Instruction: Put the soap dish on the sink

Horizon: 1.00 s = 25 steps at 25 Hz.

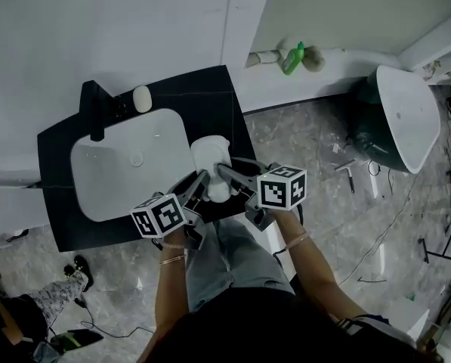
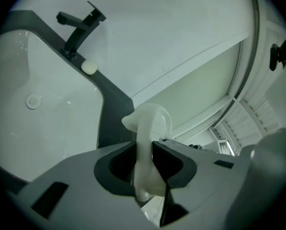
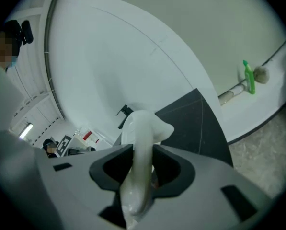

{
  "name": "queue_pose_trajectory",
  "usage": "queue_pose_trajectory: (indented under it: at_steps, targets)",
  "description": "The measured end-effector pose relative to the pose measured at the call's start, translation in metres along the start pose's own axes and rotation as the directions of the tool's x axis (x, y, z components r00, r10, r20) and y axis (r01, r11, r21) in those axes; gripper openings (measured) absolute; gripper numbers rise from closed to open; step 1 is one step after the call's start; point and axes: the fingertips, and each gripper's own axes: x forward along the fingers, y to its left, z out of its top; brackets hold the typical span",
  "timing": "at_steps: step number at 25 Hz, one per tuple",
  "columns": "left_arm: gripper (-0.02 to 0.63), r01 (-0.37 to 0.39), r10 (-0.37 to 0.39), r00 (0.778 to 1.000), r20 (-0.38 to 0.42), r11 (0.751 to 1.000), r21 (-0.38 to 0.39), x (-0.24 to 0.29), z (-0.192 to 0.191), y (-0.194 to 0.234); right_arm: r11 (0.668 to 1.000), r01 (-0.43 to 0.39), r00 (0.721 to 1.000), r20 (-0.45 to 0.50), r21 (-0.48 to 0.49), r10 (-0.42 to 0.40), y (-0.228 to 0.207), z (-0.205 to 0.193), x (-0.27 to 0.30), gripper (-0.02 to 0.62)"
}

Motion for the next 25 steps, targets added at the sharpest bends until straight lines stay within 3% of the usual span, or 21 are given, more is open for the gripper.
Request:
queue_pose_trajectory:
  at_steps: [5,12,19,25]
  targets:
    - [0.11,-0.06,0.059,0.995,-0.086,0.998,-0.011,0.025,-0.014,0.029,0.999,0.054,0.995,-0.084,0.004,-0.054,-0.035,-0.016,0.017,0.134]
    - [0.11,-0.164,0.183,0.957,-0.224,0.981,0.1,0.037,-0.03,0.05,0.993,0.095,0.975,-0.196,-0.065,-0.106,-0.053,-0.033,0.028,0.135]
    - [0.106,-0.163,0.193,0.948,-0.252,0.978,0.132,0.046,-0.025,0.056,0.992,0.124,0.971,-0.202,-0.026,-0.126,-0.067,-0.032,0.034,0.135]
    - [0.103,-0.15,0.175,0.954,-0.243,0.982,0.119,0.049,-0.023,0.055,0.99,0.137,0.971,-0.192,-0.039,-0.142,-0.07,-0.028,0.033,0.135]
